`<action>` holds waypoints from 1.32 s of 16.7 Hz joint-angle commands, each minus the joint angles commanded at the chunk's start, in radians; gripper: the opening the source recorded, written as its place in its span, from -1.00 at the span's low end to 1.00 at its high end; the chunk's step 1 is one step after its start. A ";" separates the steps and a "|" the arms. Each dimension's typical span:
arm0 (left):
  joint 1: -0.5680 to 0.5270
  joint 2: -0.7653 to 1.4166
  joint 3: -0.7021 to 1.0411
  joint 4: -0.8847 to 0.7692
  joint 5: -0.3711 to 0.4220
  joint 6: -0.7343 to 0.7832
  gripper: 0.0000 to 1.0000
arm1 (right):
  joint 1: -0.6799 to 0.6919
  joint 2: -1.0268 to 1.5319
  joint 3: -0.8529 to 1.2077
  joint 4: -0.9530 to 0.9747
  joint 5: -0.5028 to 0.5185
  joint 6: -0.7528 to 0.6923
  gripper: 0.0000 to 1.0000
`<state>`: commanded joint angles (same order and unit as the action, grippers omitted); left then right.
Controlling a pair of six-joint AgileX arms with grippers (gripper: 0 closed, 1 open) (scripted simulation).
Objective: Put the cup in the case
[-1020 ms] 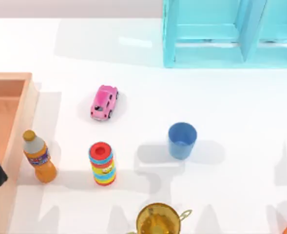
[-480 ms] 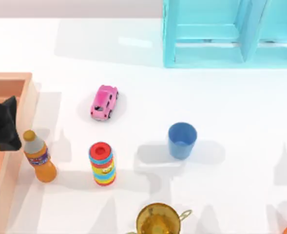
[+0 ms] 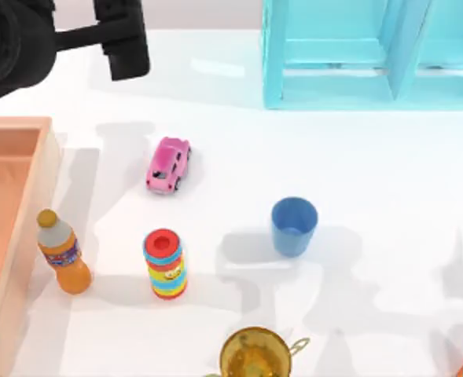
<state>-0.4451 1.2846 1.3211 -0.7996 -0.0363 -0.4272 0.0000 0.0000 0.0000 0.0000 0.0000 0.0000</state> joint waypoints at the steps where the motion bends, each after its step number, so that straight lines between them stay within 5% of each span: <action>1: -0.027 0.086 0.091 -0.047 -0.002 -0.026 1.00 | 0.000 0.000 0.000 0.000 0.000 0.000 1.00; 14: -0.388 1.094 1.142 -0.677 -0.028 -0.371 1.00 | 0.000 0.000 0.000 0.000 0.000 0.000 1.00; 22: -0.449 1.242 1.287 -0.788 -0.033 -0.431 1.00 | 0.000 0.000 0.000 0.000 0.000 0.000 1.00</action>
<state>-0.8941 2.5262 2.6080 -1.5874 -0.0692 -0.8581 0.0000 0.0000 0.0000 0.0000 0.0000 0.0000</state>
